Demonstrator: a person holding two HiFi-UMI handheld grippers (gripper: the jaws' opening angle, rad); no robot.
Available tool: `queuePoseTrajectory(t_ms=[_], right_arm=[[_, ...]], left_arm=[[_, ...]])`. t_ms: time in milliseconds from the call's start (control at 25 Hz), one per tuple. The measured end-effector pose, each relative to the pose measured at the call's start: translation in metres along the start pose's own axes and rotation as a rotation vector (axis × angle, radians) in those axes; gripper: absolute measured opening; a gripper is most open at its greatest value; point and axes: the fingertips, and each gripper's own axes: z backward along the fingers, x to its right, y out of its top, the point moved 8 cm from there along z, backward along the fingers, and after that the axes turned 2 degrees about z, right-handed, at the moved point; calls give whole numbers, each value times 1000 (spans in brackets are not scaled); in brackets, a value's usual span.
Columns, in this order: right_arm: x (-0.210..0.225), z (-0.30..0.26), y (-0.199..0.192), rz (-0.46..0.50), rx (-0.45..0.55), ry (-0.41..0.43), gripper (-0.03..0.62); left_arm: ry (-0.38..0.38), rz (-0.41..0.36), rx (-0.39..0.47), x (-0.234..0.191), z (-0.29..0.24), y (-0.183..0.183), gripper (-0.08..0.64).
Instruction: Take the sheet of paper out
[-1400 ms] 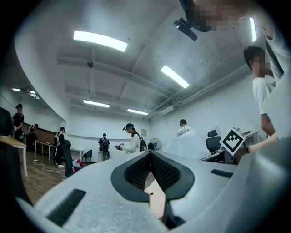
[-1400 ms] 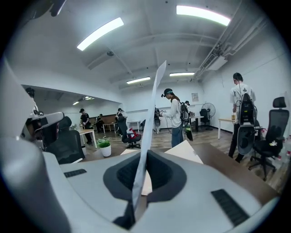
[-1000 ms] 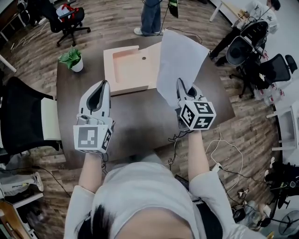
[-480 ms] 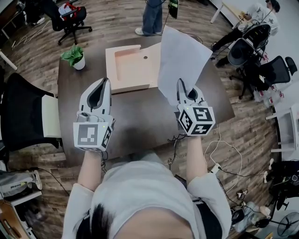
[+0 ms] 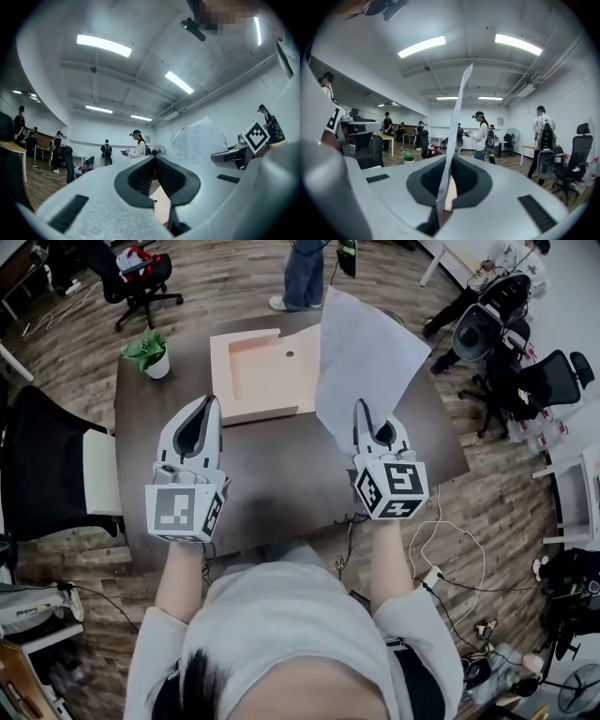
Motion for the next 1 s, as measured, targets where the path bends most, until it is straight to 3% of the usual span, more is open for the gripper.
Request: queuePoseTrajectory(t_ms=[1000], right_arm=[[-26,21,5,60,111,-33,14]], left_arm=[[-20,-5,-9,0,14,-2,9]])
